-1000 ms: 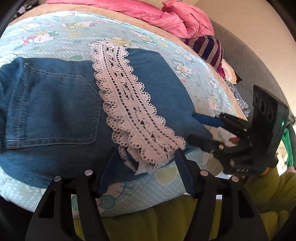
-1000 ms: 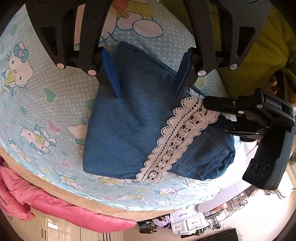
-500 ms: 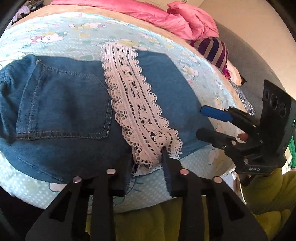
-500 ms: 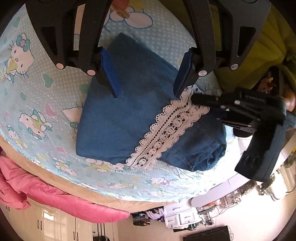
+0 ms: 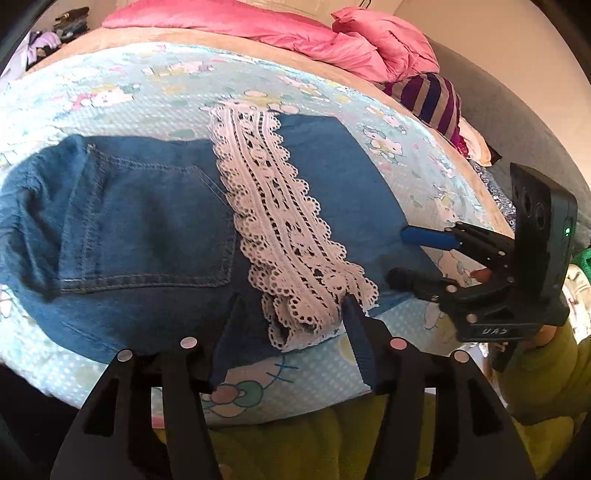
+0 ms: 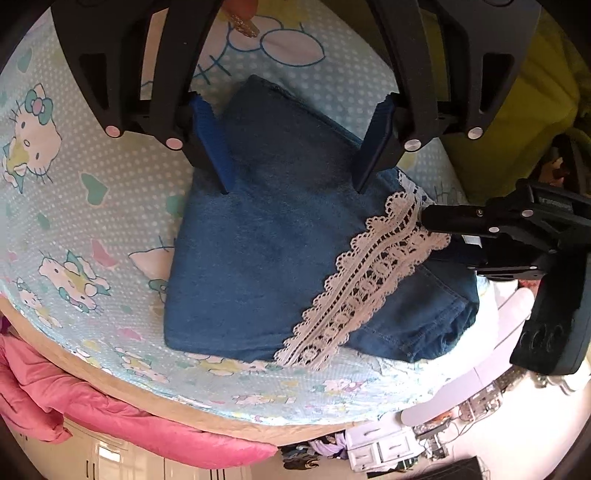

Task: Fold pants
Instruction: 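Open both grippers and smooth the lengthwise-folded denim flat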

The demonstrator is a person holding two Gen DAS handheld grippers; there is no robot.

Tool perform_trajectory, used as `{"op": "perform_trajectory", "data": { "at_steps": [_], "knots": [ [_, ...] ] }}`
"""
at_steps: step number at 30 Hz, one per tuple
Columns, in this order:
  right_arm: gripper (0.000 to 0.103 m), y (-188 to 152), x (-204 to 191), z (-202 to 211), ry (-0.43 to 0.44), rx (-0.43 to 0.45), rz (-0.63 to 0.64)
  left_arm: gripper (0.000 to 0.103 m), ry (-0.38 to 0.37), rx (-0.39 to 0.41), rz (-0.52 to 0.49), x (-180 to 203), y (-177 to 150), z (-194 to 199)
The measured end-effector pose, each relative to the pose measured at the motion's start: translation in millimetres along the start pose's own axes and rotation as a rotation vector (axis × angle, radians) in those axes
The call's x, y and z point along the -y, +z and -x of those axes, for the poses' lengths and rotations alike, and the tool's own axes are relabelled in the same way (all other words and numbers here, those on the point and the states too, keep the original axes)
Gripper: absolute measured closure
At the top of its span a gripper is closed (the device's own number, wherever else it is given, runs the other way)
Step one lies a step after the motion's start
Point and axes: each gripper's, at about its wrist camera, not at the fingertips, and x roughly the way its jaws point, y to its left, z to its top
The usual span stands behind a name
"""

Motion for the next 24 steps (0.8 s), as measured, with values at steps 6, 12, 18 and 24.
{"op": "perform_trajectory", "data": {
  "at_steps": [6,12,18,24],
  "knots": [
    [0.031,2,6,8,-0.008,0.016,-0.028,0.034,0.043,0.020,-0.021,2,1,9],
    [0.023,5,4,15,-0.016,0.031,-0.031,0.019,0.085,0.040,-0.032,1,0,19],
    [0.017,10,0,24,-0.020,0.055,-0.022,0.008,0.137,0.072,-0.037,-1,0,34],
    [0.014,17,-6,31,-0.007,0.076,-0.026,0.005,0.191,0.106,-0.022,-7,1,49]
  ]
}}
